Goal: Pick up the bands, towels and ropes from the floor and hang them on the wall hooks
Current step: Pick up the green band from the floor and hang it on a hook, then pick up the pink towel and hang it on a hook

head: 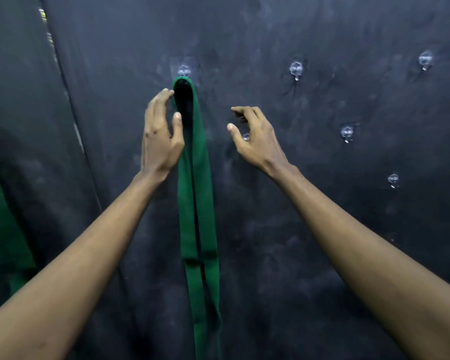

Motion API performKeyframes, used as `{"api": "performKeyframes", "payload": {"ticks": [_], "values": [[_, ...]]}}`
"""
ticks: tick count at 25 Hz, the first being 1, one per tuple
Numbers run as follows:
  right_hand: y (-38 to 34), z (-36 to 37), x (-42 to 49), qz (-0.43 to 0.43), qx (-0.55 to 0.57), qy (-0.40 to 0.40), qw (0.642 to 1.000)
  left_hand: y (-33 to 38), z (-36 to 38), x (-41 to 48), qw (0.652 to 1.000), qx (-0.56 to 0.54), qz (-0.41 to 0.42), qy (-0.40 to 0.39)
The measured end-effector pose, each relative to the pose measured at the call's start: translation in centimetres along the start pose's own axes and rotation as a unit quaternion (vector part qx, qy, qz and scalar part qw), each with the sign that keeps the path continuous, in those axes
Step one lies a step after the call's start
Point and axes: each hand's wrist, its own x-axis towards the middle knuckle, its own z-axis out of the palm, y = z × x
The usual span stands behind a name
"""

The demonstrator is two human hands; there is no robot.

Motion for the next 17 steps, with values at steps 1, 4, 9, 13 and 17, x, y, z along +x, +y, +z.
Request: {"api": "performKeyframes", "payload": {"ticks": [1, 4, 9, 13, 17], "values": [[1.1, -1.9, -1.6, 0.011, -0.013, 0.003, 1.000, 1.4, 0.3, -1.3, 0.999, 0.008, 0.032, -0.020], [5.0, -8.9, -7.2, 0.075, -0.066, 0.012, 0.995, 5.3, 2.6, -5.5, 0.982, 0.007, 0.091, -0.166], [10.1, -22.5, -16.8, 0.217, -0.207, -0.017, 0.954, 12.2, 9.8, -10.6, 0.918, -0.078, 0.030, -0.387], [11.1, -33.5, -24.2, 0.312, -0.316, -0.038, 0.895, 18.4, 18.4, -15.7, 0.845, -0.133, 0.002, -0.519], [10.1, -41.8, -30.9, 0.431, -0.381, -0.052, 0.817, 24.2, 25.0, -21.2, 0.777, -0.186, 0.013, -0.602]]}}
